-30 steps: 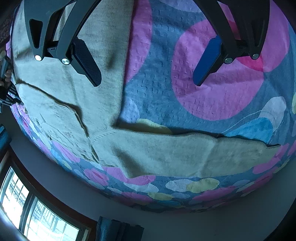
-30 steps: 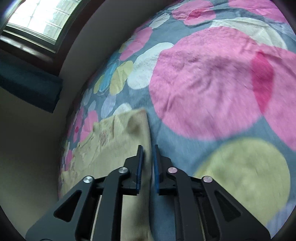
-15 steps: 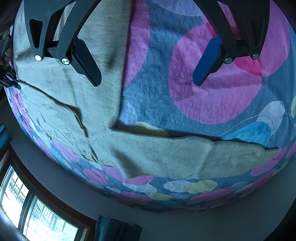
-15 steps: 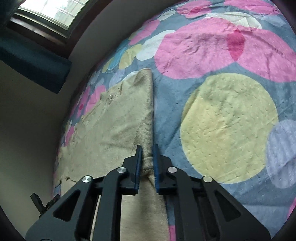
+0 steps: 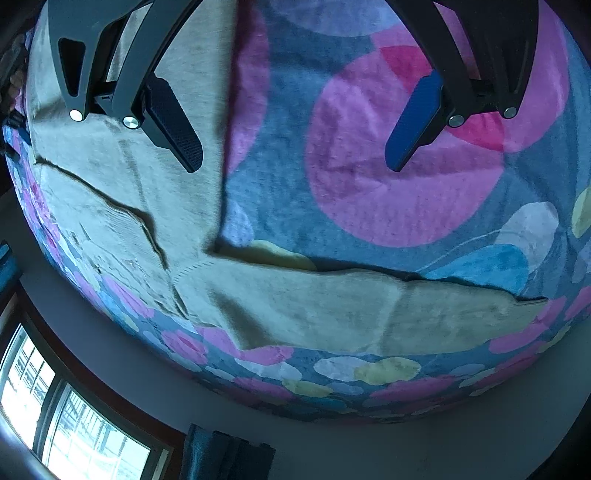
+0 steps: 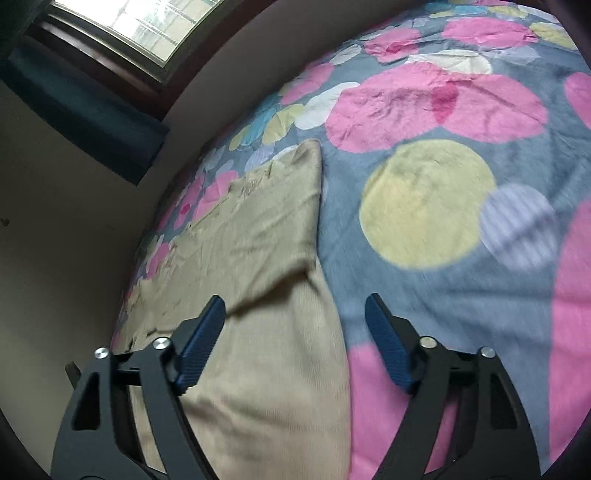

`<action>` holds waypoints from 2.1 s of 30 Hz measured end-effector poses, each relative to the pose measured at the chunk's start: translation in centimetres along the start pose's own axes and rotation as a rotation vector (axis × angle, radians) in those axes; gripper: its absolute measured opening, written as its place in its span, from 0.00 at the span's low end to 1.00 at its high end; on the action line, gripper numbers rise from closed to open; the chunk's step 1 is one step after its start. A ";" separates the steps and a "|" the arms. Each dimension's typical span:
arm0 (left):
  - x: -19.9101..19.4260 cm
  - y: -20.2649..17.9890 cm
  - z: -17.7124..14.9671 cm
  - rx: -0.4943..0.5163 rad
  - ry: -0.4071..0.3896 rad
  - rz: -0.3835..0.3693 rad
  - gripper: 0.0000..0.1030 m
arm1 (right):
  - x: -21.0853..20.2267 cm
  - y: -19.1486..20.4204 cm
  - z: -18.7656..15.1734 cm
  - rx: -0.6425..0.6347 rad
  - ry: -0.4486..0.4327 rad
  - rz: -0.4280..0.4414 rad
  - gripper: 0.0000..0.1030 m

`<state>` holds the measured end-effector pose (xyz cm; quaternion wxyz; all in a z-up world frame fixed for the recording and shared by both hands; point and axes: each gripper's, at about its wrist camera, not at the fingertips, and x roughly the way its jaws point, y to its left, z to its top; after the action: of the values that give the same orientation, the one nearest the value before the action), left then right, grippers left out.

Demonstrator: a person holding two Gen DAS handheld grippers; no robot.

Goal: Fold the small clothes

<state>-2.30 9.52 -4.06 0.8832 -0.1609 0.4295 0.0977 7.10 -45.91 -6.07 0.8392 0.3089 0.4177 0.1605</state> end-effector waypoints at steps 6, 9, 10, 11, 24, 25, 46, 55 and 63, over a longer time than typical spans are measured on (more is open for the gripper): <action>-0.6 2.4 0.2 -0.036 -0.002 0.002 0.96 | -2.0 -0.6 -2.8 -0.017 -0.007 0.038 0.82; -0.9 3.9 0.4 -0.072 -0.006 -0.005 0.96 | -2.1 -0.3 -3.2 -0.058 -0.013 0.038 0.85; -1.1 4.6 0.6 -0.087 -0.010 -0.008 0.96 | -2.1 -0.3 -3.2 -0.054 -0.017 0.044 0.86; -1.2 5.2 0.8 -0.100 -0.014 -0.012 0.96 | -2.0 -0.3 -3.1 -0.048 -0.020 0.044 0.87; -0.2 16.2 5.3 -0.301 -0.079 -0.017 0.96 | -1.7 0.2 -3.4 -0.076 -0.027 0.018 0.89; 0.0 17.0 5.8 -0.306 -0.083 -0.014 0.96 | -1.7 0.1 -3.4 -0.076 -0.027 0.018 0.89; 2.7 26.3 11.5 -0.491 -0.157 -0.175 0.95 | -1.5 -0.3 -2.8 -0.076 -0.037 0.018 0.90; 2.9 24.8 11.8 -0.420 -0.115 0.043 0.27 | -1.4 -0.4 -2.6 -0.077 -0.040 0.017 0.90; 1.8 23.0 12.0 -0.365 -0.143 0.079 0.05 | -1.4 -0.5 -2.5 -0.077 -0.038 0.018 0.90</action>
<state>0.42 35.34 -3.16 0.8631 -0.2941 0.3467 0.2199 4.23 -46.06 -6.71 0.8569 0.2830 0.3923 0.1783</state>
